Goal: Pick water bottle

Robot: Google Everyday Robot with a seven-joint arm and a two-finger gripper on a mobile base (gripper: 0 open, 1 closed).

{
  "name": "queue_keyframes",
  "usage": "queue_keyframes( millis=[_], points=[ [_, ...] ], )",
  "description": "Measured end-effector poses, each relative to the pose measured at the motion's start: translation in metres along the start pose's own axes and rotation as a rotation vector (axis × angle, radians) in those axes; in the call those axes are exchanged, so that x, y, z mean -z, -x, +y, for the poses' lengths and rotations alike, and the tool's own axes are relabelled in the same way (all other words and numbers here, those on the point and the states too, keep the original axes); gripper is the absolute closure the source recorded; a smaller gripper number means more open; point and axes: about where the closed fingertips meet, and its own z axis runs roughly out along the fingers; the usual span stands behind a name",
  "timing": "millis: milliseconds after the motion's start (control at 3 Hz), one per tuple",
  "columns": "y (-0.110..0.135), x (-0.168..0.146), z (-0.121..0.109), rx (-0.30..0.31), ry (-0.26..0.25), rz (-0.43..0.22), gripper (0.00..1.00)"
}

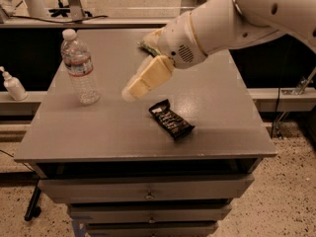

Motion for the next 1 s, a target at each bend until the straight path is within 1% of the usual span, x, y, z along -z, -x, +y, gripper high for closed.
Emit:
queue_keyframes(
  millis=[333,667,1000],
  points=[
    [0.007,-0.041,-0.008,0.009,0.002,-0.106,0.00],
    [0.017,-0.079,-0.024,0.015,0.008,-0.204,0.00],
    [0.025,-0.119,-0.039,0.025,0.022,-0.288,0.00]
  ],
)
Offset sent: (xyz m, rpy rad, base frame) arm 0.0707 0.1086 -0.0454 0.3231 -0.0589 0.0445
